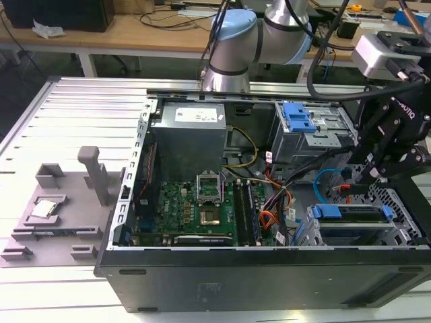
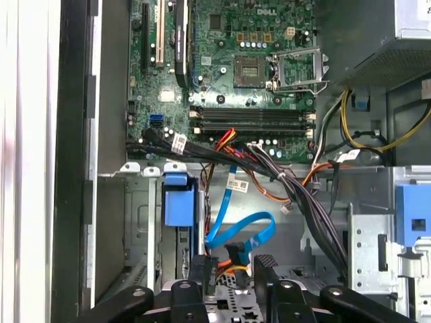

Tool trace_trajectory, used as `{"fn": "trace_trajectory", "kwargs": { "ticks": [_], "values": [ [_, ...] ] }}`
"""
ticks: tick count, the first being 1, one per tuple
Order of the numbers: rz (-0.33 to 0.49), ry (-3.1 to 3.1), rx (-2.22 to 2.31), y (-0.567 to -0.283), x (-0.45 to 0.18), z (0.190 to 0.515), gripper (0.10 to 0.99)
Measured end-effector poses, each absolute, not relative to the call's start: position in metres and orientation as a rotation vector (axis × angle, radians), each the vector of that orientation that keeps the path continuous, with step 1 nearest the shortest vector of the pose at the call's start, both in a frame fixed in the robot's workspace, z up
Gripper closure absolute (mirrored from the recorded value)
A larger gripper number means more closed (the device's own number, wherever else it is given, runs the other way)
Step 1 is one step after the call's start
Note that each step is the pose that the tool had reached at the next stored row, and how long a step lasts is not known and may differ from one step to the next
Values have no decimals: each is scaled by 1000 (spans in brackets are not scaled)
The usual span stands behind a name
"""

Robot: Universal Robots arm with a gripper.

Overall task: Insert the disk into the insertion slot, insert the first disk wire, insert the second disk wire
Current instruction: 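Insert the first disk wire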

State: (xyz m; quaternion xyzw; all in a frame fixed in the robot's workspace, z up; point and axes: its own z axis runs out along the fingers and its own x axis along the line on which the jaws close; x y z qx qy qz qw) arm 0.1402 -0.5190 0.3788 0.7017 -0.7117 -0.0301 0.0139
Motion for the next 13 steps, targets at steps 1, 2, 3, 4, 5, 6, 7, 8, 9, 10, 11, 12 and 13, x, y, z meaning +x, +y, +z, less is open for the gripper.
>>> {"fn": "trace_trajectory", "kwargs": {
  "ticks": [1, 2, 3, 4, 5, 6, 7, 8, 9, 10, 11, 12, 13],
  "values": [
    [-94, -2216, 2185, -519, 143, 379, 663],
    [-95, -2216, 2185, -519, 146, 378, 663],
    [-94, -2216, 2185, -519, 146, 377, 663],
    [-94, -2216, 2185, -519, 146, 377, 663],
    [-93, -2216, 2185, -519, 146, 376, 663],
    [-93, -2215, 2185, -519, 147, 375, 663],
    [-92, -2215, 2184, -520, 149, 373, 663],
    [-91, -2215, 2184, -521, 151, 372, 663],
    [-89, -2214, 2183, -522, 151, 371, 663],
    [-79, -2210, 2178, -525, 151, 371, 663],
    [-69, -2206, 2174, -528, 151, 370, 663],
    [-62, -2203, 2170, -530, 151, 369, 663],
    [-56, -2201, 2167, -531, 150, 368, 663]
  ]
}}
